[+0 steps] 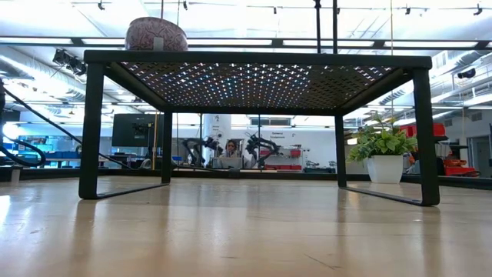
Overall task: Pick & Place candle stick holders
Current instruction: Put the red patterned scented candle on the shelf aligned with the other scented candle
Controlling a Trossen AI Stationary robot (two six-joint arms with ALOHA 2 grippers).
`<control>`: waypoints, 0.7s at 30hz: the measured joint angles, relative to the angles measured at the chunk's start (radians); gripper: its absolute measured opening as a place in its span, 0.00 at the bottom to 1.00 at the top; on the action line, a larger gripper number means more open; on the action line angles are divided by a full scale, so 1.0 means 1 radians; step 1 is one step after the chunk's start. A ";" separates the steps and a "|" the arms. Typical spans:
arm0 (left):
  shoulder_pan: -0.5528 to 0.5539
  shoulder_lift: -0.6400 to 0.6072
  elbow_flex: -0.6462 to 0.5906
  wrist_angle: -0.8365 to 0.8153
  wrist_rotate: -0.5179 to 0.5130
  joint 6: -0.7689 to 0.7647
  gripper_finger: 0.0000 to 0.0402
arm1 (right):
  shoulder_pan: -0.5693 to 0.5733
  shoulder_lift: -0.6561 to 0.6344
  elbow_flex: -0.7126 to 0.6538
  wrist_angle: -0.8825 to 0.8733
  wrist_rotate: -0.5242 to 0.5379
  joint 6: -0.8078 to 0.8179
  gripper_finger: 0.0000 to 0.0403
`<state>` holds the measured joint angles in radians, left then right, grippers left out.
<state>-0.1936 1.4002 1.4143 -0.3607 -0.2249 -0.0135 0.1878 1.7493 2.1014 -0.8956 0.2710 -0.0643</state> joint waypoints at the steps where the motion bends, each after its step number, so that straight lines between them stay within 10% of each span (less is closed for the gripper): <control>1: 0.000 0.000 0.000 0.002 0.000 0.000 0.71 | 0.000 0.000 0.000 0.000 0.000 0.000 0.00; 21: 0.000 -0.002 0.000 -0.013 0.001 0.000 0.71 | 0.003 0.000 0.000 -0.015 -0.002 0.000 0.10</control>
<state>-0.1936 1.3987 1.4143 -0.3736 -0.2244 -0.0137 0.1905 1.7493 2.1014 -0.9105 0.2691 -0.0640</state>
